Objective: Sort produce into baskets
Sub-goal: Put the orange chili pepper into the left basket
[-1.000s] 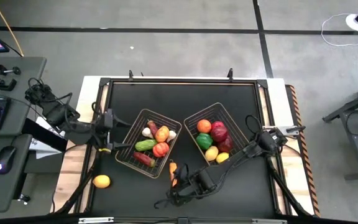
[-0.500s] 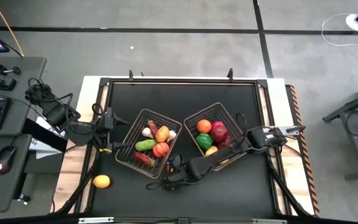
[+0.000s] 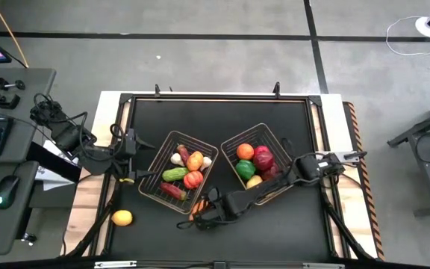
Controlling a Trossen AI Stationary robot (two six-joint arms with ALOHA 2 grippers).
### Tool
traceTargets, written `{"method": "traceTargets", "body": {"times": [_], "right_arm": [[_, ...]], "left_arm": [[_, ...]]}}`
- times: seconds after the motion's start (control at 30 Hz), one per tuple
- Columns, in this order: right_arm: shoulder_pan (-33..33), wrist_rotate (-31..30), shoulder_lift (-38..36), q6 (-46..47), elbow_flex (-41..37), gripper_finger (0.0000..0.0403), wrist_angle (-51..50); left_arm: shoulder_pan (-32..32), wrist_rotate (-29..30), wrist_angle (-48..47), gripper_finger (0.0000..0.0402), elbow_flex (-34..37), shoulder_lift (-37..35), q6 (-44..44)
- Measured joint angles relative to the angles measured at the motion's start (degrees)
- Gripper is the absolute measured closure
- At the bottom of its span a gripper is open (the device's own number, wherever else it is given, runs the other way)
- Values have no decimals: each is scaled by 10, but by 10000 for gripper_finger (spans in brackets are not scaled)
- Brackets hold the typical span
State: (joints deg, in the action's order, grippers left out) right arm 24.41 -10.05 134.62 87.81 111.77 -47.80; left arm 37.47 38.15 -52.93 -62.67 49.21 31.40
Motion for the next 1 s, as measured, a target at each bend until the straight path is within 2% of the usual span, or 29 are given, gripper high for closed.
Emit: {"method": "traceTargets", "body": {"times": [0.2, 0.43, 0.5, 0.67, 0.9, 1.0], "right_arm": [[33, -5, -47, -24, 0, 238, -6], [54, -111, -56, 5, 0, 238, 9], [54, -120, -56, 5, 0, 238, 18], [40, -120, -56, -100, 0, 238, 18], [13, -94, -56, -68, 0, 237, 30], [6, -78, -56, -81, 0, 217, 30]], "left_arm": [[0, 0, 0, 3, 0, 0, 2], [0, 0, 0, 3, 0, 0, 14], [0, 0, 0, 3, 0, 0, 14], [0, 0, 0, 3, 0, 0, 14], [0, 0, 0, 3, 0, 0, 14], [0, 0, 0, 3, 0, 0, 14]]}}
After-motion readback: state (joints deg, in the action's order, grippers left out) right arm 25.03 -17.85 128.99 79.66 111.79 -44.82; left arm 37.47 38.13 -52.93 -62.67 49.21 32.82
